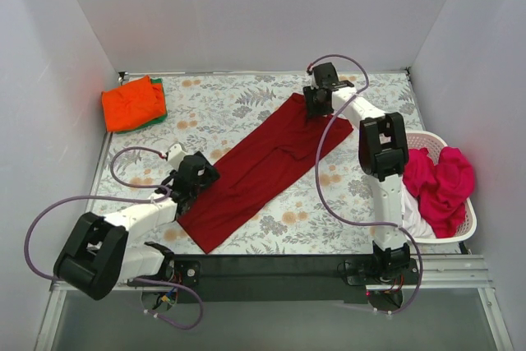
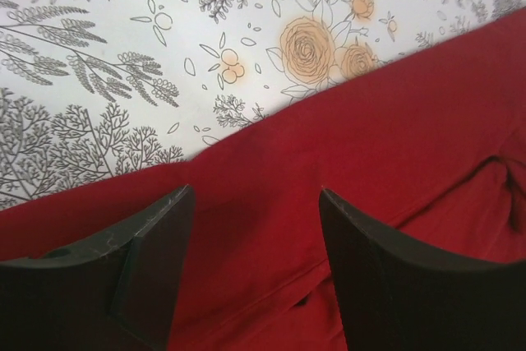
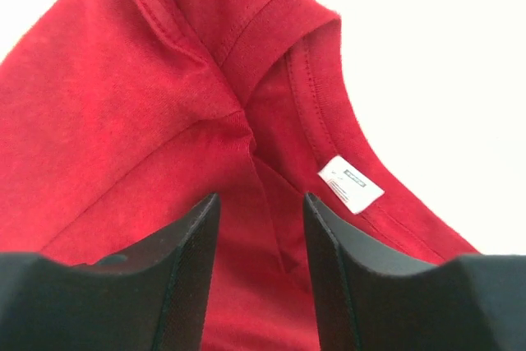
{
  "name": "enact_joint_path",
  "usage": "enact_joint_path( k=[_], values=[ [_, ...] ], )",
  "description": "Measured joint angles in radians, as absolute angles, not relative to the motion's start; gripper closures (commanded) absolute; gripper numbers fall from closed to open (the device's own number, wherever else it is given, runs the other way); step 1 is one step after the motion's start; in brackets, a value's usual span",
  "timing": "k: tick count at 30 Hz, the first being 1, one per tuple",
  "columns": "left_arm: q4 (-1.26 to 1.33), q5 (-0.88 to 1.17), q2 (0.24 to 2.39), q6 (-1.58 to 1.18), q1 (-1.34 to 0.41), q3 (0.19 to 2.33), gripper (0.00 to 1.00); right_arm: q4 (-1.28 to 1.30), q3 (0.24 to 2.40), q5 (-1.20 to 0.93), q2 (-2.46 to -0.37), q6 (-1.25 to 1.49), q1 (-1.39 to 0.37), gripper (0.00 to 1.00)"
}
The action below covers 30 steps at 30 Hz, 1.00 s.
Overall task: Fold and stack the t-shirts
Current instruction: Fold the tshirt
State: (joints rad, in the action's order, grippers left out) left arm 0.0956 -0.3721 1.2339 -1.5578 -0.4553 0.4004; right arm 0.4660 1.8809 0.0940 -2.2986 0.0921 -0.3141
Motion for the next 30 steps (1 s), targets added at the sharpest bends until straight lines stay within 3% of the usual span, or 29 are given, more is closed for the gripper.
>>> enact_joint_path(
  k=[6, 16, 23, 30],
  values=[
    [0.038, -0.408, 1.063, -1.516, -0.492, 0.399, 0.41, 0.471, 1.828, 0.081, -2.152, 0.06, -0.321, 0.46],
    [0.029, -0.396, 1.079, -1.396, -0.677, 0.467, 0.41, 0.377, 1.459, -0.014, -1.655, 0.089, -0.377, 0.44],
    [-0.008, -0.39, 1.143, -1.401, -0.825, 0.465, 0.41, 0.342, 1.228, -0.086, -1.75, 0.133, -0.378, 0.49],
    [-0.028, -0.376, 1.14, -1.441, -0.863, 0.419, 0.41, 0.298, 1.24, -0.112, -1.872, 0.146, -0.378, 0.51]
  ],
)
